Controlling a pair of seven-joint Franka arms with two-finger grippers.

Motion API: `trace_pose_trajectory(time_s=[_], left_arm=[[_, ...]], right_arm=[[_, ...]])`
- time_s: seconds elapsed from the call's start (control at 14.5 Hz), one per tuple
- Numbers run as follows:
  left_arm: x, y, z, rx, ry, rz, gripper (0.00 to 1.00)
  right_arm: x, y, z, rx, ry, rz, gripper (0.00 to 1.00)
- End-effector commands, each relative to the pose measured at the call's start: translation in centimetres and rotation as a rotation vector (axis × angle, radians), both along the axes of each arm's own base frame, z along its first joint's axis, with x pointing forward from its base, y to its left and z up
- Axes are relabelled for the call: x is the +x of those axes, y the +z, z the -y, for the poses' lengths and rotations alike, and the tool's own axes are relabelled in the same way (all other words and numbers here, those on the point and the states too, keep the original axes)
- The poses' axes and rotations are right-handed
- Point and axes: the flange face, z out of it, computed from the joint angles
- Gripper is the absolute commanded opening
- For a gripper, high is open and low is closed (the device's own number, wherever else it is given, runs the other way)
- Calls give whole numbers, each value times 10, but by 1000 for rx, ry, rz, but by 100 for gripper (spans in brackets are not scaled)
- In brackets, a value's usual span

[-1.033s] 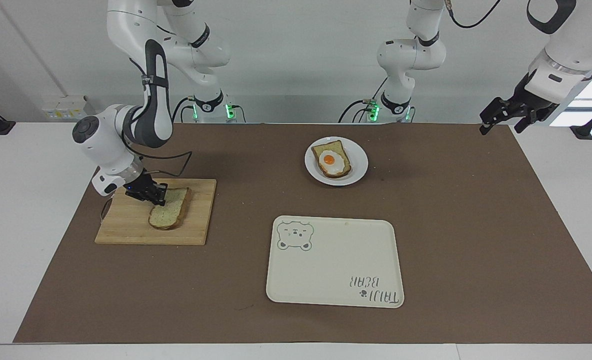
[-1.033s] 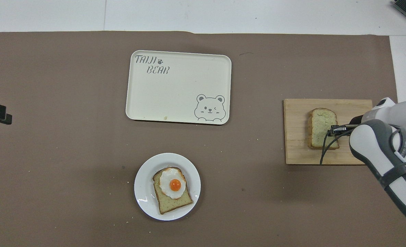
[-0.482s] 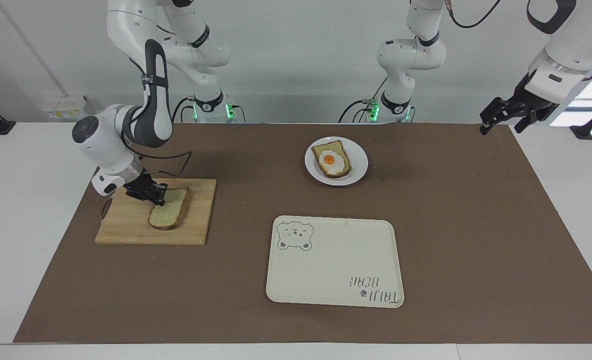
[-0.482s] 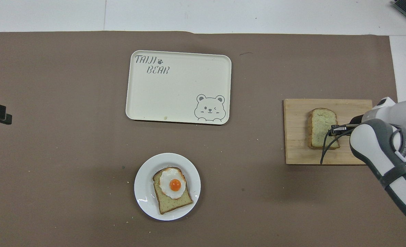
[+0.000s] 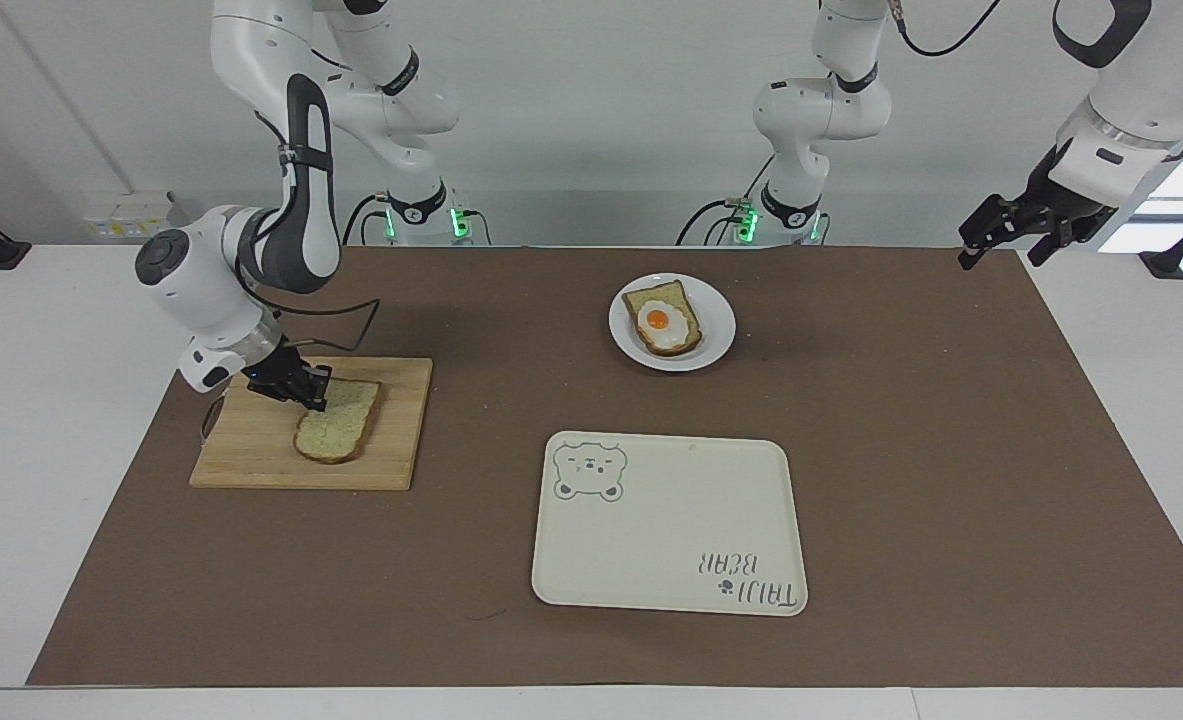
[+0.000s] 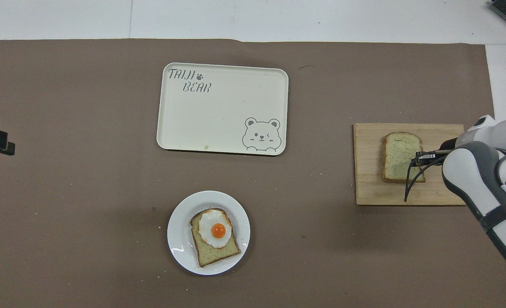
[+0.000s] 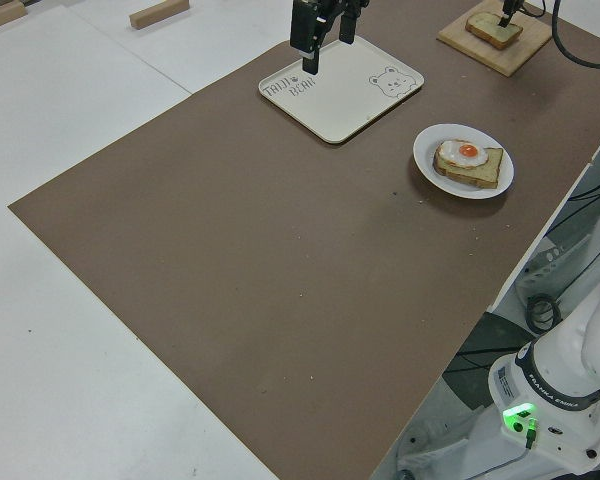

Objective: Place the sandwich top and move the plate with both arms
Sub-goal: 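Close the right gripper on the bread slice edge, then lift the bread slice and carry it toward the white plate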

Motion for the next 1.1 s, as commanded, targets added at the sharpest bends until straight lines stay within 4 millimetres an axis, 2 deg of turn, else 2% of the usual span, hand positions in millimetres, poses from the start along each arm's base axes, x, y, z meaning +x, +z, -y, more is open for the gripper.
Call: trace_pose_trajectory(time_s=[0.0,0.34,0.55,1.03], left_arm=[[-5,5,0,6,7,-6,100],[-5,5,0,6,7,-6,100],[-5,5,0,6,7,-6,100],[-5,5,0,6,7,-6,100]], right_arm=[[1,26,1,17,46,21,0],[8,61,-10,32,190,50,0],[18,80,-40,44,243,57,0],[23,81,-116,59,276,54,0]])
